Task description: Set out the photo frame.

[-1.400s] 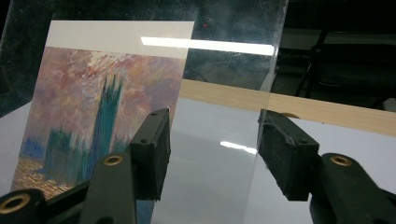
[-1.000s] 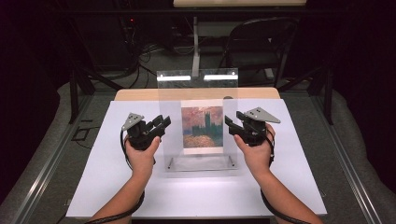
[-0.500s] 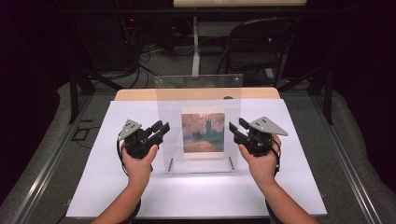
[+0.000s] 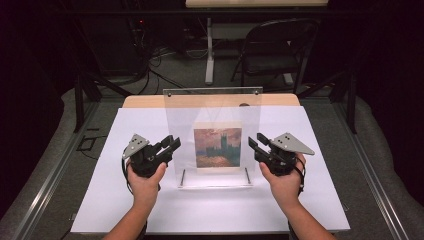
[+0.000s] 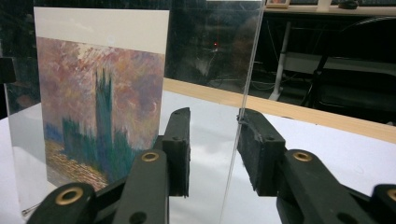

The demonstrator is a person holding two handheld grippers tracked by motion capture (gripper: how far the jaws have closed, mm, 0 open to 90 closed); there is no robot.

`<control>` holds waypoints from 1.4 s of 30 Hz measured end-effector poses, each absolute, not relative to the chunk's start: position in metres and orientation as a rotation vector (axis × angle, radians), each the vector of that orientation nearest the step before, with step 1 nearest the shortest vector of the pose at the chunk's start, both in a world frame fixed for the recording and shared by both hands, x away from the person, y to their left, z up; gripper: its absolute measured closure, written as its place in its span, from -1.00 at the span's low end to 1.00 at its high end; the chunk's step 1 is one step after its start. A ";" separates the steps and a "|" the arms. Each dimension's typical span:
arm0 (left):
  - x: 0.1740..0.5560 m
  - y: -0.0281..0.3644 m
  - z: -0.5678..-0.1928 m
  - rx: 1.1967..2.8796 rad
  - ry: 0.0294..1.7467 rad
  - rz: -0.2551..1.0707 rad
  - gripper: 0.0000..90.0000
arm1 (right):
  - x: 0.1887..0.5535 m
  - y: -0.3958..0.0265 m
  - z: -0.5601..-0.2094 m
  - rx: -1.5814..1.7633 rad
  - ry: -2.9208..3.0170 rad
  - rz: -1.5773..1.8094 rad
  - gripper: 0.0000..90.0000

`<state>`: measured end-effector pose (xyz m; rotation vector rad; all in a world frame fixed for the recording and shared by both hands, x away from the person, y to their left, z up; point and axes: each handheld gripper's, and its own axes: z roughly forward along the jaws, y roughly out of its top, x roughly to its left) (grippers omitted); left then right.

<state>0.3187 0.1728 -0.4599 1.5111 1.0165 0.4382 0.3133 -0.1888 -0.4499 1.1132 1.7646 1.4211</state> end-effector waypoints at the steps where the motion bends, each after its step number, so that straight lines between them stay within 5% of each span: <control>1: 0.318 0.173 -0.460 1.510 1.016 0.431 0.48 | 0.312 -0.189 -0.450 1.120 1.767 1.426 0.46; 42: 0.292 0.184 -0.460 1.584 0.997 0.463 0.40 | 0.288 -0.200 -0.454 1.060 1.808 1.453 0.53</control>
